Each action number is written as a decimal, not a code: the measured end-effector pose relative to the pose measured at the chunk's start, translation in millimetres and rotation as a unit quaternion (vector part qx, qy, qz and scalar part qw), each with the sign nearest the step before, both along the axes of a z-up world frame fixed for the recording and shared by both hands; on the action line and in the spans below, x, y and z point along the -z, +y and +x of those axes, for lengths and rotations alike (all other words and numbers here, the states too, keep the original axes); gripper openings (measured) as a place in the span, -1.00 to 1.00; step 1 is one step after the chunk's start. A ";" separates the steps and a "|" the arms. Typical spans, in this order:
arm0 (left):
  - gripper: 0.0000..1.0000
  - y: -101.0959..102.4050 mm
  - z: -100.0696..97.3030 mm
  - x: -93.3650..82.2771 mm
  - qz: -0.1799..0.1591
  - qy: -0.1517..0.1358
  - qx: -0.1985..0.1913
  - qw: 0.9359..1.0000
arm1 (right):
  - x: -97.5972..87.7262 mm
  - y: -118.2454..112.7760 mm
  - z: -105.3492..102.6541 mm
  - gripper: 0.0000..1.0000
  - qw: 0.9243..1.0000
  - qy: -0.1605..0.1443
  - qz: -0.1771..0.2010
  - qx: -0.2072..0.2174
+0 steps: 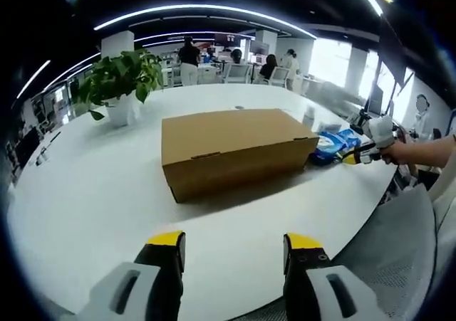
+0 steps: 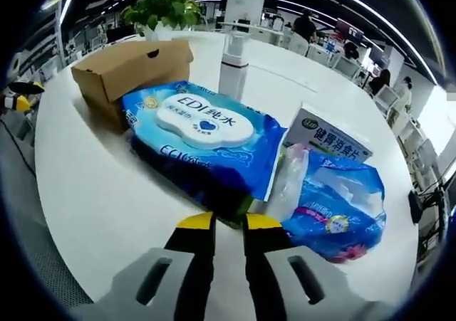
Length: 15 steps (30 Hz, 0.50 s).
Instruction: Operate the shoe box by opening the lid, removing the specified soft item, and placing it in the target area until the item is outside and the box remains undamaged.
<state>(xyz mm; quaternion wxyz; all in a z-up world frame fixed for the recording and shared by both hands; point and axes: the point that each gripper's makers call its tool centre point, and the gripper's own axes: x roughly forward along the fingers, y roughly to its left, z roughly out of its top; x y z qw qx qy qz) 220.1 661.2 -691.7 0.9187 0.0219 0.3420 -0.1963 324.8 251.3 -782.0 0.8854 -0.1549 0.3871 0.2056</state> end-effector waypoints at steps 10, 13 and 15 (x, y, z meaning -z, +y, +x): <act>0.17 -2.2 -0.2 -10.7 -0.004 -0.024 0.008 1.000 | -24.8 8.5 -18.2 -0.57 1.000 -0.020 0.019 -0.007; 0.21 -3.8 -1.1 -12.7 -0.003 -0.027 0.014 1.000 | -35.1 9.5 -21.8 -0.47 0.999 -0.028 0.031 -0.002; 0.23 -4.8 -1.3 -14.7 -0.003 -0.030 0.017 0.999 | -44.7 9.8 -24.7 -0.40 0.999 -0.035 0.042 0.003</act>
